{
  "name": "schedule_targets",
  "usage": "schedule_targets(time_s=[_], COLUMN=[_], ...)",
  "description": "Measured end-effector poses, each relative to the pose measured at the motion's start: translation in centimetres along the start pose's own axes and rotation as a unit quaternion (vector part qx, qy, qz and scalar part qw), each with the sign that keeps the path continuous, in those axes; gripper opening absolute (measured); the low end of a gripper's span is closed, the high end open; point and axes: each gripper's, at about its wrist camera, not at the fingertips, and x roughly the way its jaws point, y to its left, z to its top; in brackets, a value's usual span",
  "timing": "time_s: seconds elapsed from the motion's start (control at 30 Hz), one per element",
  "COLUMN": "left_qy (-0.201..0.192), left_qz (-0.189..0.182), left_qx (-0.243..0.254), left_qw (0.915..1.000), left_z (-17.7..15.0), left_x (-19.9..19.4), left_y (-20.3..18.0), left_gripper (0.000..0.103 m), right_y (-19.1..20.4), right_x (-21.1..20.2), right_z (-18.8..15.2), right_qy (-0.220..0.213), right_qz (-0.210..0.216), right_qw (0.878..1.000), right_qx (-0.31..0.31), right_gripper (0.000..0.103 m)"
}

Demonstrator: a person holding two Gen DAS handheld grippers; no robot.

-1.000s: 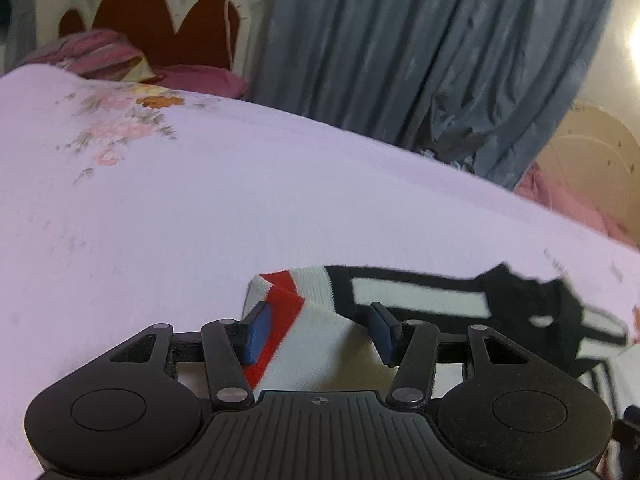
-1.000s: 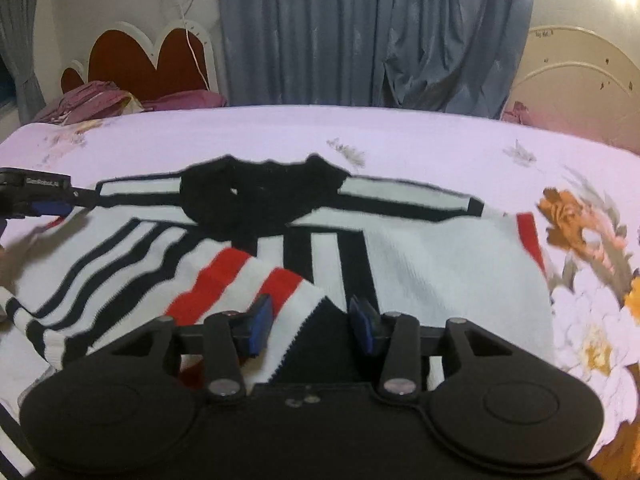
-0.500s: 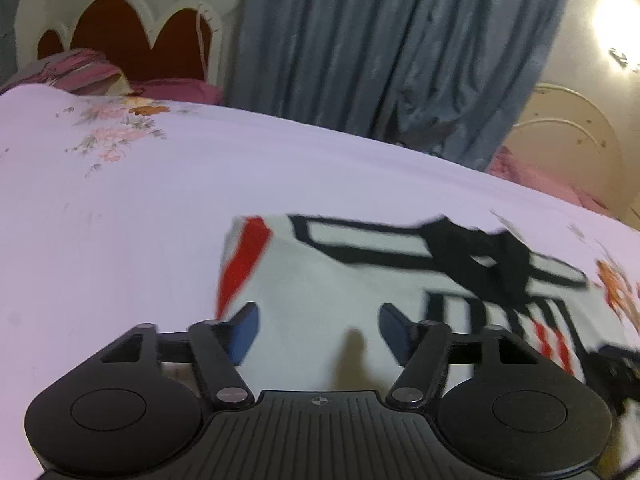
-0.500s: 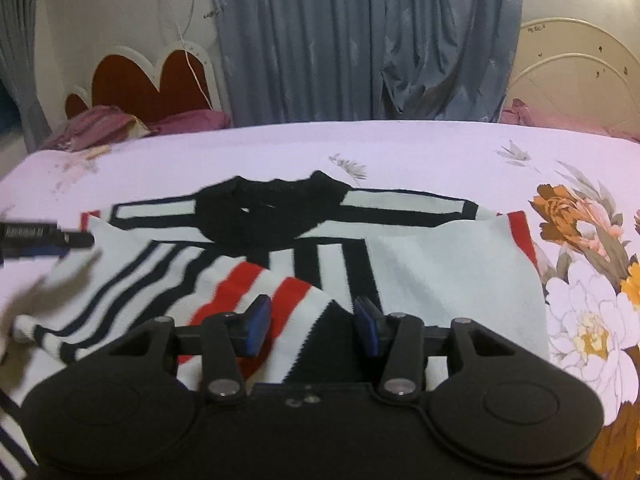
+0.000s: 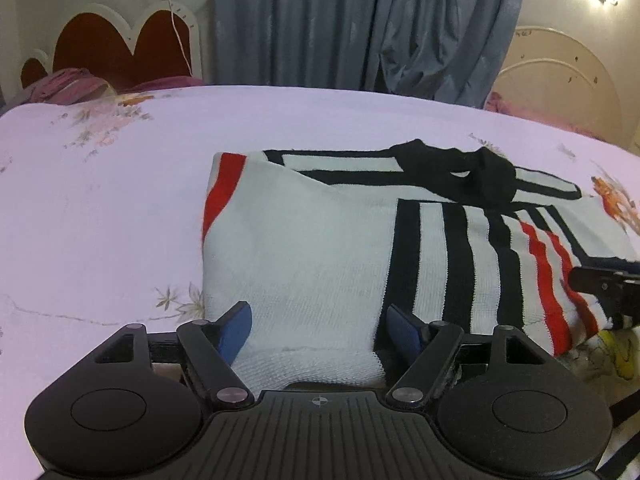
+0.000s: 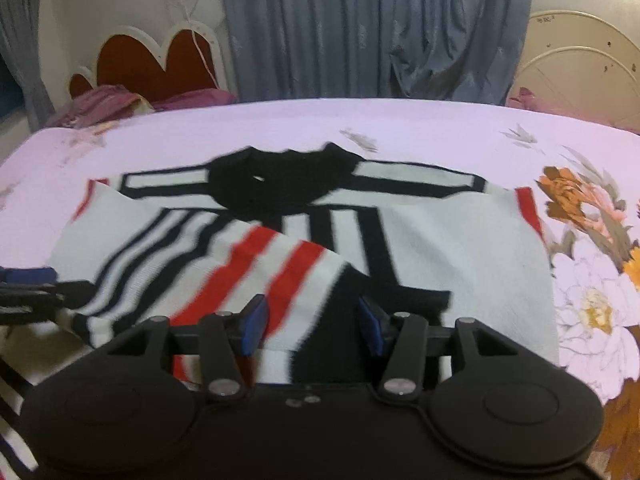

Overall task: Fold small clothes
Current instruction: 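Move both tools toward the sweater hem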

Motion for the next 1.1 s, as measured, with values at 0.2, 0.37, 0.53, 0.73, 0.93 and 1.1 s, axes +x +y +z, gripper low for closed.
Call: schedule_targets(time_s=[0.2, 0.37, 0.53, 0.73, 0.93, 1.1], left_qy=[-0.001, -0.002, 0.000, -0.015, -0.007, 0.025], left_qz=[0.008, 0.012, 0.024, 0.003, -0.045, -0.049], left_qx=[0.009, 0.012, 0.012, 0.012, 0.042, 0.051], left_qw=[0.9999, 0.9999, 0.9996, 0.9998, 0.9981, 0.9972], left_z=[-0.2, -0.3, -0.2, -0.9, -4.0, -7.2], left_x=[0.2, 0.2, 0.0, -3.5, -7.0, -7.6], left_y=[-0.5, -0.5, -0.8, -2.3, -6.5, -8.5], left_gripper=[0.076, 0.077, 0.078, 0.078, 0.078, 0.078], right_y=[1.1, -1.3, -2.5, -1.9, -0.6, 1.0], right_x=[0.9, -0.3, -1.1, -4.1, -6.1, -7.3], right_z=[-0.5, -0.9, -1.1, -1.9, -4.1, -6.2], right_qy=[0.017, 0.019, 0.024, 0.006, 0.020, 0.042], right_qz=[-0.015, -0.034, -0.047, -0.003, 0.057, 0.094], right_qw=[0.999, 0.999, 0.998, 0.999, 0.997, 0.992], right_qx=[-0.039, -0.027, -0.030, -0.035, -0.042, -0.067], right_gripper=[0.048, 0.048, 0.049, 0.036, 0.020, 0.020])
